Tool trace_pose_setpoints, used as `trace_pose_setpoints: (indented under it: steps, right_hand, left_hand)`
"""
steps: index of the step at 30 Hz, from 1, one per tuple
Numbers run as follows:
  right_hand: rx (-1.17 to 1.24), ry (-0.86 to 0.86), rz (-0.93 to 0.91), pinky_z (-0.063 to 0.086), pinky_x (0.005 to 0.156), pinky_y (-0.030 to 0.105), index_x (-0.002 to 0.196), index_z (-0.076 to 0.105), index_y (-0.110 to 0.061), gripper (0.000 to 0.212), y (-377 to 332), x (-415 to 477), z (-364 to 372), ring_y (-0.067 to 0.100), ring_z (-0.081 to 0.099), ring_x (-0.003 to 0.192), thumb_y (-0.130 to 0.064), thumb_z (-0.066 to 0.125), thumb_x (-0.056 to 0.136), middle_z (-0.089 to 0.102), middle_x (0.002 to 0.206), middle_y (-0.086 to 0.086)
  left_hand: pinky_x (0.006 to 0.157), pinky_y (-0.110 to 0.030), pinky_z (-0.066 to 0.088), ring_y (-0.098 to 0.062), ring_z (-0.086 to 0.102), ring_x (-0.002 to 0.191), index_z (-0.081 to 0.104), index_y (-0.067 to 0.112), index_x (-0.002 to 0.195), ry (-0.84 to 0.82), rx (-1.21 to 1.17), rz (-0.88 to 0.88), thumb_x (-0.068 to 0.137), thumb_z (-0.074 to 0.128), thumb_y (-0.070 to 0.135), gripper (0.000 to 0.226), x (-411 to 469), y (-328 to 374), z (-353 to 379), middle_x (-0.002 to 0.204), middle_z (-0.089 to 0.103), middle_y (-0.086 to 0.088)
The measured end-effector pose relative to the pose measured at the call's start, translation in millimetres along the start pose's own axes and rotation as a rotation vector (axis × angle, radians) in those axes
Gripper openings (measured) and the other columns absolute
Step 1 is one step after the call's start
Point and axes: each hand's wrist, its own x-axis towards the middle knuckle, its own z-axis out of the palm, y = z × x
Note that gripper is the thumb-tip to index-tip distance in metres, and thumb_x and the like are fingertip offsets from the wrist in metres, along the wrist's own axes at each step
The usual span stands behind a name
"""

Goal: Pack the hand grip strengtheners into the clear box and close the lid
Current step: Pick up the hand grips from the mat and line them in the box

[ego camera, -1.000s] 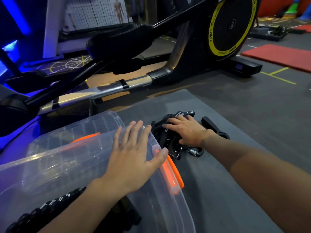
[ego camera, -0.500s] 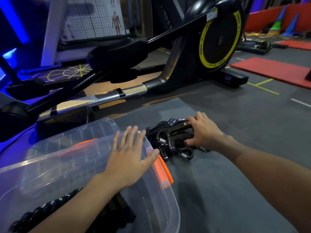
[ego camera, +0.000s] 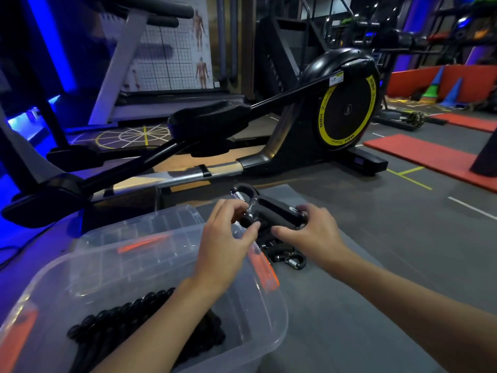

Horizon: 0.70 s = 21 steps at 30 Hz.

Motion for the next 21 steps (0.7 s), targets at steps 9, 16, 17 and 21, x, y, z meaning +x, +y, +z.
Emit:
trace_pose_setpoints:
  steps: [9, 16, 17, 21]
  right_hand:
    - [0.352, -0.178, 0.127, 0.039, 0.064, 0.032, 0.092, 0.065, -0.001, 0.050, -36, -44, 33, 0.014, 0.052, 0.070, -0.047, 0.045, 0.096, 0.058, 0.075, 0.005]
    - [0.004, -0.354, -0.166, 0.035, 0.101, 0.029, 0.124, 0.057, -0.002, 0.039, -8, -52, 68, 0.013, 0.049, 0.120, -0.029, 0.041, 0.103, 0.059, 0.127, 0.008]
    - [-0.065, -0.371, -0.204, 0.025, 0.110, 0.021, 0.140, 0.047, -0.005, 0.047, -4, -52, 73, 0.009, 0.033, 0.137, -0.033, 0.039, 0.103, 0.046, 0.146, 0.004]
    - [-0.271, -0.371, -0.308, 0.007, 0.116, 0.021, 0.153, 0.024, -0.015, 0.058, 7, -49, 83, 0.005, 0.004, 0.148, -0.042, 0.031, 0.102, 0.021, 0.160, -0.006]
  left_hand:
    - [0.085, -0.027, 0.054, -0.010, 0.066, 0.092, 0.066, 0.024, 0.102, 0.206, -0.037, -0.040, 0.080, 0.078, 0.013, 0.027, -13, -18, -63, 0.097, 0.068, 0.005]
    - [0.082, -0.033, 0.057, -0.006, 0.068, 0.084, 0.066, 0.034, 0.088, 0.007, 0.005, -0.293, 0.080, 0.078, 0.014, 0.025, -32, -76, -76, 0.087, 0.071, 0.009]
    - [0.081, -0.033, 0.057, -0.006, 0.068, 0.082, 0.066, 0.035, 0.086, -0.031, 0.029, -0.303, 0.080, 0.079, 0.014, 0.025, -34, -84, -73, 0.085, 0.071, 0.011]
    - [0.078, -0.027, 0.055, -0.002, 0.066, 0.078, 0.065, 0.036, 0.082, -0.166, 0.106, -0.342, 0.078, 0.080, 0.021, 0.021, -35, -107, -54, 0.082, 0.070, 0.014]
